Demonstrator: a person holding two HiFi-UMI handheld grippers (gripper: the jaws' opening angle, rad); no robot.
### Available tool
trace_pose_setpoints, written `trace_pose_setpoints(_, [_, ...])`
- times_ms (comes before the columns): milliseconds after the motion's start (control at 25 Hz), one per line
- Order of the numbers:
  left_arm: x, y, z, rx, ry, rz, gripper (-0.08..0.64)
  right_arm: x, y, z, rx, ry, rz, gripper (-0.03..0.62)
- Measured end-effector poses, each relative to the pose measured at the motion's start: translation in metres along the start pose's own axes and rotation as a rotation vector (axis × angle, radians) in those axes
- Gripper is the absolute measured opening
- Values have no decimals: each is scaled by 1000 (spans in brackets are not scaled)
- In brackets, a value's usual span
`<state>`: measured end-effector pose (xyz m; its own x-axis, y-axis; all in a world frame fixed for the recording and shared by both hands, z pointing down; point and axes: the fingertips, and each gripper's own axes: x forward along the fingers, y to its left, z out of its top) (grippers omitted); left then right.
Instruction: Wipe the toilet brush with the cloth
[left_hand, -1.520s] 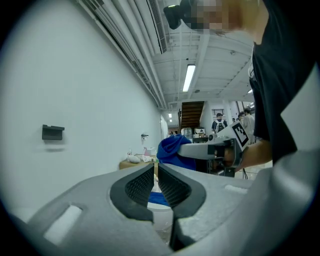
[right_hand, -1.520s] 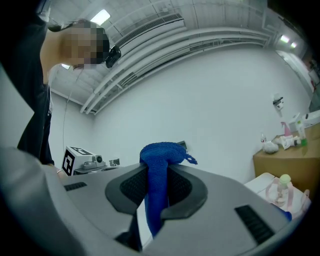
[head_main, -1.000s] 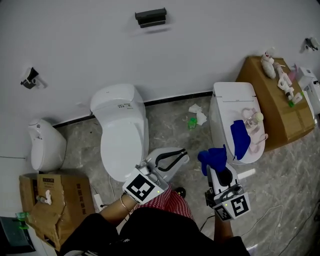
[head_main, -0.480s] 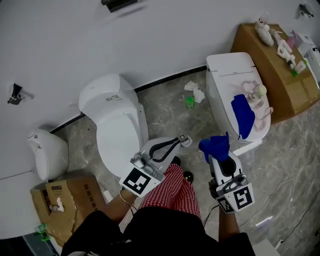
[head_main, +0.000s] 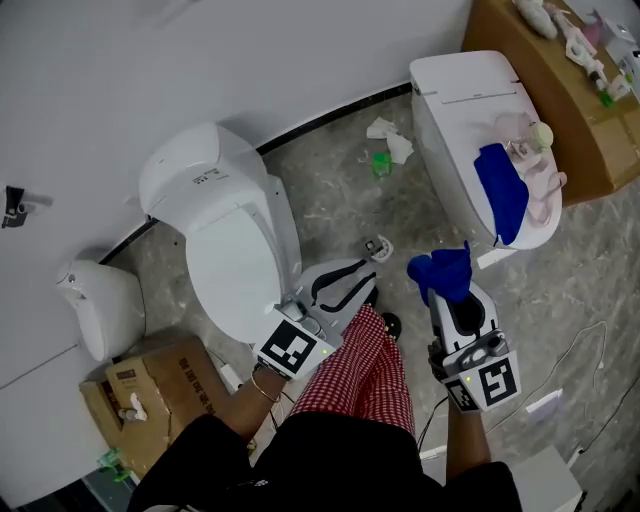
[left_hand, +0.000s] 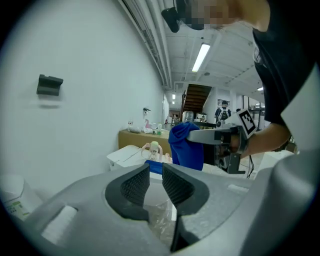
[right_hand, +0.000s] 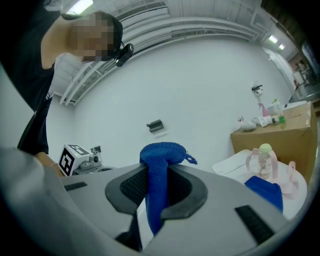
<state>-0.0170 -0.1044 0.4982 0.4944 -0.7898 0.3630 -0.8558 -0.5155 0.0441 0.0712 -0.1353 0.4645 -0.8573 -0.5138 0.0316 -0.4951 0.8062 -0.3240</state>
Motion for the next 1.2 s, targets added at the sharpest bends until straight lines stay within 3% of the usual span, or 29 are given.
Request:
trace_pose_setpoints(80, [6, 6, -12, -18, 18, 4, 63, 2, -6, -10, 7, 9, -15, 66])
trace_pose_setpoints(200, [19, 15, -29, 20, 65, -13, 85, 8, -18, -23, 23, 20, -41, 67])
trace_pose_setpoints(320, [34, 13, -51, -2, 65, -68, 127, 12, -29, -34, 36, 25, -68, 66])
trace_pose_setpoints(720, [70, 24, -93, -15, 70, -137, 181, 26, -46, -61, 44, 51, -93, 67])
trace_pose_setpoints(960, [88, 34, -147, 23, 173, -148, 210, 26, -53, -85, 53, 81, -119, 66])
trace_pose_setpoints(1200, [95, 43, -176, 44, 214, -152, 215, 29, -54, -107, 66, 99, -128, 66])
